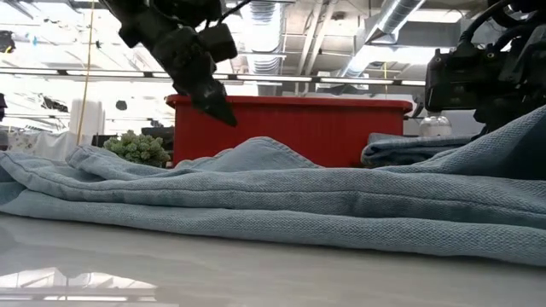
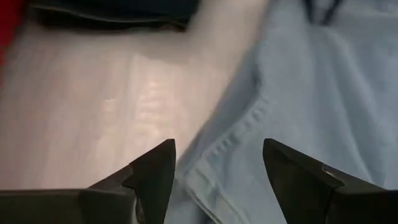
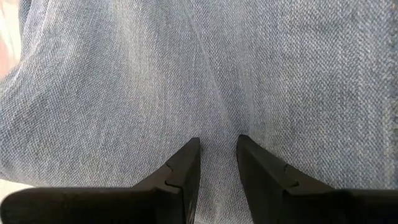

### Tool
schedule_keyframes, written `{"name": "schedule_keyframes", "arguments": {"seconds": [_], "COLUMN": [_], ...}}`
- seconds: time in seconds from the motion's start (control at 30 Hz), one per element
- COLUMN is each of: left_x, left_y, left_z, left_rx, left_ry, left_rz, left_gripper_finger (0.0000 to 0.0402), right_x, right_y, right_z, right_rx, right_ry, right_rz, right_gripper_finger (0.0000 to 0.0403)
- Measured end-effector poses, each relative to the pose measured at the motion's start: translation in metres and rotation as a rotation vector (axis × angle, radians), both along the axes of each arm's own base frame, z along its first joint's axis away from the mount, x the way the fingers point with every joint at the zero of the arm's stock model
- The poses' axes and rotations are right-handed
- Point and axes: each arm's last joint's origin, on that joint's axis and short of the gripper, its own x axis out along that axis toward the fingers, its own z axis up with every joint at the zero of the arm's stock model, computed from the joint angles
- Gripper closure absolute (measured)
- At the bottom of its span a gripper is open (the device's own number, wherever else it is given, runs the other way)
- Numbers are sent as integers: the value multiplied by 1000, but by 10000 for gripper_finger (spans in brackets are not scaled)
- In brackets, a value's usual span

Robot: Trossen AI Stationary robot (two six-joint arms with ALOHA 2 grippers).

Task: Fold Laundry from Bin
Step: Fold the blue pants

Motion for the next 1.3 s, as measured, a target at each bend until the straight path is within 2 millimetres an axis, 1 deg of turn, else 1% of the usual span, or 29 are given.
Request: {"name": "schedule_keyframes", "arguments": {"seconds": [0.1, 0.23, 0.43, 0.5, 0.6, 0.7, 0.77, 0.83, 1.0, 1.03, 1.17, 1.3], "left_x": [1, 7, 22, 28, 30, 31, 30, 28, 23, 22, 18, 10], "left_y": [14, 24, 29, 30, 30, 29, 29, 28, 27, 27, 25, 21], "left_z": [-2, -16, -45, -46, -46, -40, -37, -38, -36, -34, -26, -8], "left_rx": [-21, -24, -66, -83, -101, -121, -116, -111, -131, -136, -177, -296], "left_ry": [-20, -9, 79, 81, 121, 147, 174, 213, 249, 253, 259, 254], "left_rz": [-48, -81, -114, -131, -163, -203, -233, -243, -215, -207, -132, -8], "left_gripper_finger": [171, 171, 171, 171, 176, 203, 235, 273, 378, 387, 390, 397], "right_x": [0, 0, 0, 1, 1, 1, 1, 1, 1, 1, 1, 1], "right_y": [0, 0, 0, 1, 1, 1, 1, 1, 1, 1, 1, 1], "right_z": [0, 0, 0, 0, 0, 0, 0, 0, 0, 0, 0, 0], "right_rx": [0, 3, 8, 18, 26, 26, 24, 21, 20, 20, 18, 18], "right_ry": [0, -4, -5, -8, -8, -9, -11, -11, -11, -11, -12, -12], "right_rz": [1, 1, -5, -3, -3, -3, 3, 3, 2, 2, 2, 1], "right_gripper_finger": [266, 266, 266, 266, 266, 266, 266, 266, 266, 266, 266, 266]}}
